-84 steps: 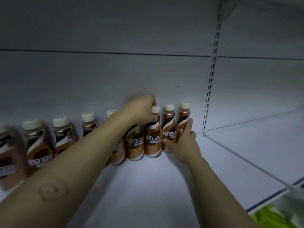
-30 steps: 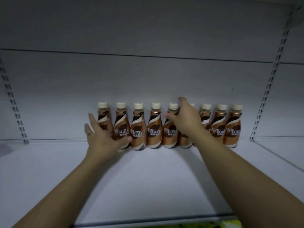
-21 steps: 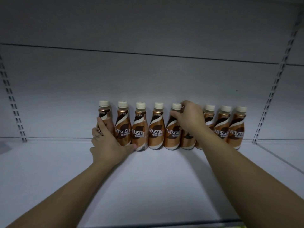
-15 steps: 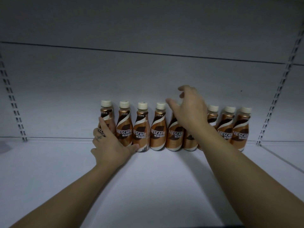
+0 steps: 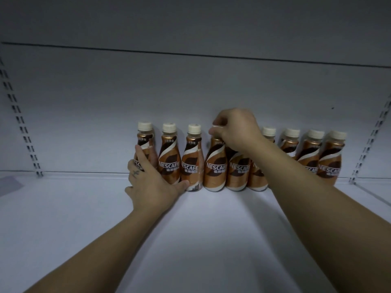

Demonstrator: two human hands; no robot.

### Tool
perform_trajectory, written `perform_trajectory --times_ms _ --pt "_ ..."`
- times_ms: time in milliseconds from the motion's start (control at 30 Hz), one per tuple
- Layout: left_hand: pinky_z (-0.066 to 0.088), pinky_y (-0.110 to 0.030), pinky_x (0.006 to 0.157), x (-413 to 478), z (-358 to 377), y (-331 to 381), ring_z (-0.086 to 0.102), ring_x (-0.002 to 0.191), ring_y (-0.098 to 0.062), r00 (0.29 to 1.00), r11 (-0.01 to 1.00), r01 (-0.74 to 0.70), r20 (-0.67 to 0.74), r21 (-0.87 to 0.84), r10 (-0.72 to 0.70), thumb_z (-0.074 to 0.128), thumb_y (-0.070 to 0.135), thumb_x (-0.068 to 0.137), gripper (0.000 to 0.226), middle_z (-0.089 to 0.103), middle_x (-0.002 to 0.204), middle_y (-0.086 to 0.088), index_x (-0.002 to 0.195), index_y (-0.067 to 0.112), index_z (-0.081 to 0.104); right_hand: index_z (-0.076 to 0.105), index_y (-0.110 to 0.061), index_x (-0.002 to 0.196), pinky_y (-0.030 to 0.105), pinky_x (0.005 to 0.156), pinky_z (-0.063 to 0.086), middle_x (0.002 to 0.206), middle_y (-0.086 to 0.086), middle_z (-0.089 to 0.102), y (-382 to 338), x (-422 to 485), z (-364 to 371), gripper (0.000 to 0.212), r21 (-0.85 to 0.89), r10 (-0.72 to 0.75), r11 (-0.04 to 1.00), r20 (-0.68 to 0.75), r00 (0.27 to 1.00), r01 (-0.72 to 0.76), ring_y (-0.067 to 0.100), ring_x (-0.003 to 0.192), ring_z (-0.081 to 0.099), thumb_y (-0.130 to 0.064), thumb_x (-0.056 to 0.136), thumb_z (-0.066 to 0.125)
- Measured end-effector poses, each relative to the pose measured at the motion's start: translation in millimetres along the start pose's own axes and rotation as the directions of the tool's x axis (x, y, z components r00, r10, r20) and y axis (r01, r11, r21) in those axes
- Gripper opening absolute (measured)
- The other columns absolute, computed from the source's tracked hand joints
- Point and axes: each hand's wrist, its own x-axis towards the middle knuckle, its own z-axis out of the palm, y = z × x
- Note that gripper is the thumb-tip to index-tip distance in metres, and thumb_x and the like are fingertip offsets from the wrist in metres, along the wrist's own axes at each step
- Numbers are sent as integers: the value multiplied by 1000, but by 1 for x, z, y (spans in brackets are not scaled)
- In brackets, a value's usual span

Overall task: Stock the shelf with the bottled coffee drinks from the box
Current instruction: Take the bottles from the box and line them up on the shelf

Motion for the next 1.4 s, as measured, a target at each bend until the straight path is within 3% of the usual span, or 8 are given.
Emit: perform_trajectory --times_ms 133,267,500,667,967,1067,1200,1400 --pt "27 -64 107 0 0 -1 27 139 -42 1000 1000 -3 3 -18 3 87 59 45 148 11 156 -12 147 33 -17 67 -16 117 26 81 44 115 3 69 2 -4 -3 31 -55 -73 996 26 997 75 19 104 62 -31 90 65" --pt "30 -63 107 8 -6 -8 32 136 -39 1000 995 9 14 -99 -7 90 50 50 140 18 152 -9 149 33 -7 61 -21 125 34 86 48 125 3 59 -8 -5 -3 38 -201 -145 970 -43 988 134 23 108 59 -38 91 59" --pt "35 -60 106 25 -8 -25 33 134 -36 998 993 25 60 -118 -18 93 39 51 130 27 144 -11 149 23 9 62 -15 112 36 75 52 96 4 66 -55 4 15 61 -294 -107 949 41 993 114 23 90 61 -68 83 52" --pt "37 -59 104 28 -7 -27 38 131 -35 998 991 18 56 -134 -10 94 35 50 125 31 140 -10 146 24 14 61 -13 102 34 74 52 90 5 63 -51 12 22 36 -190 -63 979 70 996 76 22 86 61 -45 87 64" --pt "41 -58 101 27 -9 -24 43 127 -32 999 991 18 53 -134 -11 94 35 49 119 36 136 -7 141 26 20 63 -15 102 29 70 44 96 4 64 -44 8 23 24 -14 -54 998 59 997 54 19 85 57 -34 87 67" --pt "44 -45 100 35 -23 -29 51 121 -26 986 970 25 163 -242 16 93 24 55 106 47 134 -5 139 20 28 63 -17 115 28 78 44 113 6 66 -41 0 25 35 12 -60 998 25 998 60 21 98 60 -38 88 66" --pt "42 -26 82 44 -45 -44 57 95 -15 954 988 6 296 -156 41 86 22 69 70 64 121 -2 128 18 48 55 -22 131 31 88 42 131 4 57 -34 -27 22 49 24 -107 994 -73 992 109 22 113 56 -44 88 63" --pt "43 -25 80 39 -44 -47 57 88 -15 975 985 7 221 -170 31 86 20 69 63 67 118 -6 123 13 55 56 -23 130 34 92 46 129 1 56 -19 -67 24 44 60 -121 991 -11 993 121 20 107 59 -38 89 63"
